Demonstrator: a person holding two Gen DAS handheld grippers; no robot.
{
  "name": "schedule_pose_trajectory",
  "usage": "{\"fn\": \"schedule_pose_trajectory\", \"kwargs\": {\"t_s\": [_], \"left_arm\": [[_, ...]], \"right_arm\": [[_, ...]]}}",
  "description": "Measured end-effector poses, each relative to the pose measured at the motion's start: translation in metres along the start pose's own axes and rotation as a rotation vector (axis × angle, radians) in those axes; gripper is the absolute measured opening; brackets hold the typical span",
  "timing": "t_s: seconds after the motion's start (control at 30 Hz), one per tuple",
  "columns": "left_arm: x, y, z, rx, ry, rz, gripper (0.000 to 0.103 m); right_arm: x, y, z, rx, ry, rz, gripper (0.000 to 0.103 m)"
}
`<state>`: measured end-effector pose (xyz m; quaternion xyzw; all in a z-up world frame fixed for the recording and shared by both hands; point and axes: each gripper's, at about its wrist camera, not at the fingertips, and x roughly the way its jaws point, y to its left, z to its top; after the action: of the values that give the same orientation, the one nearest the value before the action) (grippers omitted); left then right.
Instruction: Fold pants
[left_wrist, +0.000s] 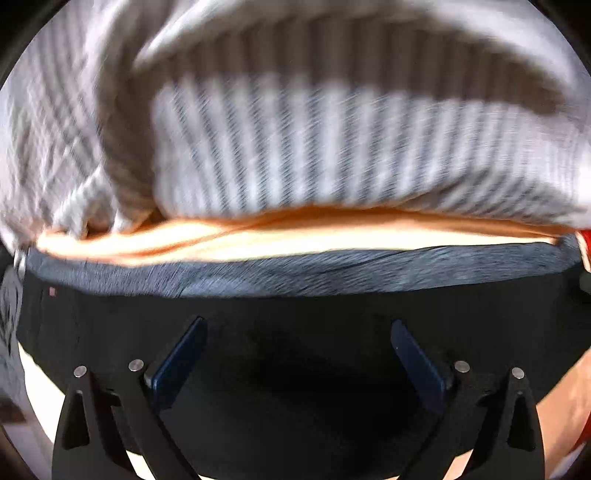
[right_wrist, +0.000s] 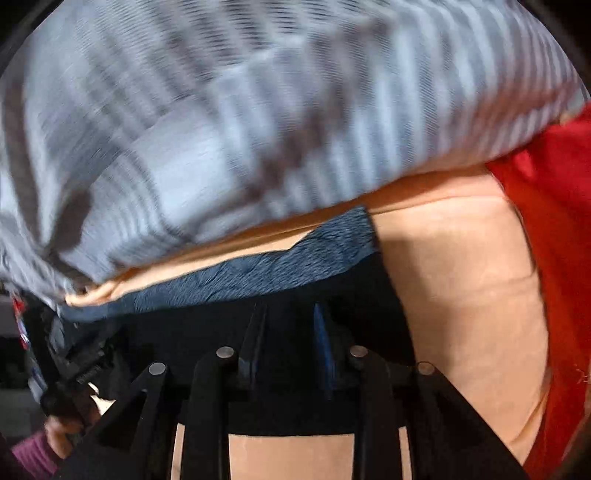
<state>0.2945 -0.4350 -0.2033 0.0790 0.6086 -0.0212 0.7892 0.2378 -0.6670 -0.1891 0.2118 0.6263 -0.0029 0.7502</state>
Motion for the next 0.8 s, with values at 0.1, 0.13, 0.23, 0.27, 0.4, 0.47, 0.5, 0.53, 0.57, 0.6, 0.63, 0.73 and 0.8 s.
{"fn": "schedule_pose_trajectory", "kwargs": {"t_s": [0.1, 0.13, 0.23, 0.27, 0.4, 0.47, 0.5, 0.53, 0.57, 0.6, 0.63, 0.73, 0.8], "left_arm": [[-0.002, -0.024, 0.01, 0.053, -0.03, -0.014, 0.101], [-0.001, -0.031, 0.013, 0.054, -0.033, -0.023, 0.101], [0.011, -0.046, 0.017, 0.048, -0.017, -0.027, 0.101], [0.016, -0.049, 0.017, 0.049, 0.001, -0.016, 0.101], [0.021, -0.05, 0.011, 0.042, 0.023, 0.01, 0.101], [0.02, -0.042, 0.008, 0.031, 0.035, 0.019, 0.101], [0.018, -0.037, 0.007, 0.021, 0.037, 0.02, 0.101], [0.015, -0.033, 0.005, 0.01, 0.033, 0.022, 0.101], [0.014, -0.028, 0.002, 0.003, 0.029, 0.022, 0.101], [0.014, -0.027, -0.002, 0.0, 0.03, 0.021, 0.101], [0.022, -0.021, -0.007, 0.005, 0.04, 0.026, 0.101], [0.035, -0.019, -0.018, 0.029, 0.085, 0.057, 0.101], [0.027, -0.017, -0.022, 0.032, 0.071, 0.041, 0.101]], "right_arm": [[0.007, 0.006, 0.009, -0.026, -0.012, -0.026, 0.028], [0.012, 0.006, 0.011, -0.017, -0.01, -0.019, 0.028], [0.028, -0.005, 0.02, 0.0, -0.011, -0.018, 0.028], [0.036, -0.01, 0.024, 0.01, -0.002, -0.041, 0.028], [0.028, -0.034, 0.031, 0.122, -0.07, -0.047, 0.028], [0.013, -0.037, 0.027, 0.135, -0.098, -0.066, 0.028], [0.005, -0.037, 0.023, 0.131, -0.1, -0.073, 0.028], [-0.006, -0.034, 0.016, 0.115, -0.107, -0.08, 0.028], [-0.01, -0.028, 0.007, 0.1, -0.113, -0.084, 0.029], [-0.016, -0.025, -0.002, 0.084, -0.116, -0.09, 0.032], [-0.02, -0.023, -0.013, 0.068, -0.11, -0.1, 0.034], [-0.002, -0.033, -0.038, 0.026, -0.034, -0.197, 0.04], [0.005, -0.048, -0.042, 0.058, 0.001, -0.268, 0.057]]}}
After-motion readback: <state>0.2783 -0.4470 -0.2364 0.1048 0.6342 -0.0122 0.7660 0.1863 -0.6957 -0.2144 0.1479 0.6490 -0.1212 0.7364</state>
